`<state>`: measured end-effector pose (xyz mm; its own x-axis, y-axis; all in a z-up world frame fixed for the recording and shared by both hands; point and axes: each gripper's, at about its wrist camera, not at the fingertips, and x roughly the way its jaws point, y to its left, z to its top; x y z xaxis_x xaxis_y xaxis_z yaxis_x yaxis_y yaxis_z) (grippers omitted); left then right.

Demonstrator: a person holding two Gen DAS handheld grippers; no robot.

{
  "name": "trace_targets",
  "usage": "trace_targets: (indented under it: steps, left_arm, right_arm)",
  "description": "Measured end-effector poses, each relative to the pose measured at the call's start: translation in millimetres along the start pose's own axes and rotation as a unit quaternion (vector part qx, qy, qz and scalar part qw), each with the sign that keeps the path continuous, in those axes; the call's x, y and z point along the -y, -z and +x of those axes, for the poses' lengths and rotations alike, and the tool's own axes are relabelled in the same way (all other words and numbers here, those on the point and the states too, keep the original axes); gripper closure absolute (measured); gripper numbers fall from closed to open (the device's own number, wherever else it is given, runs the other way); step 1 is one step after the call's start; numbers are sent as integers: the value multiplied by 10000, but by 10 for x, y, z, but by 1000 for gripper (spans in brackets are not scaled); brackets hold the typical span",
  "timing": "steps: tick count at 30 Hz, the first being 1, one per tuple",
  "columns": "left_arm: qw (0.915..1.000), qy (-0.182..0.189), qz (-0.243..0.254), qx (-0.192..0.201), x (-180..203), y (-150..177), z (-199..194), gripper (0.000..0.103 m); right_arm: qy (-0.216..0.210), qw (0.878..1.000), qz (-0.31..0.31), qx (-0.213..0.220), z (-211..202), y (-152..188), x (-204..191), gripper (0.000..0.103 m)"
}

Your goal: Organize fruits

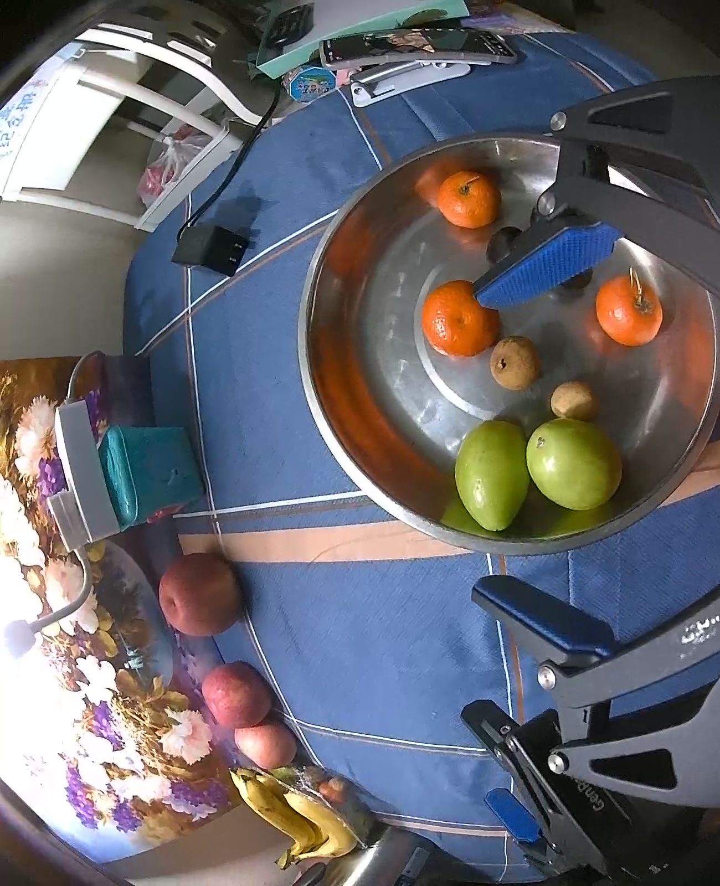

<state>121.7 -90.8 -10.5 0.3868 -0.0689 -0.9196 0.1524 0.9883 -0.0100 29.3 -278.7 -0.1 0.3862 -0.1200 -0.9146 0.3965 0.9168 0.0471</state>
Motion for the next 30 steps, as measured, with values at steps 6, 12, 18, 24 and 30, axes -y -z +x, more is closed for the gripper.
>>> trace_targets:
  steps: [6, 12, 18, 24, 30]
  left_arm:
    - [9996, -263, 0, 40, -39, -17, 0, 0]
    - [9965, -792, -20, 260, -63, 0, -78, 0]
    - [9937, -1093, -18, 263, -107, 22, -112, 0]
    - [9898, -1415, -21, 184, -193, 96, -128, 0]
    - [9896, -1424, -206, -97, -290, 260, -105, 0]
  right_arm:
    - [16, 10000, -57, -42, 29, 5, -23, 6]
    - [14, 9999, -87, -55, 44, 5, -59, 6]
    - [43, 9998, -148, -90, 63, 52, -119, 6]
    - [40, 9998, -159, -93, 45, 122, -163, 6]
    - [0, 10000, -89, -36, -16, 227, -179, 6]
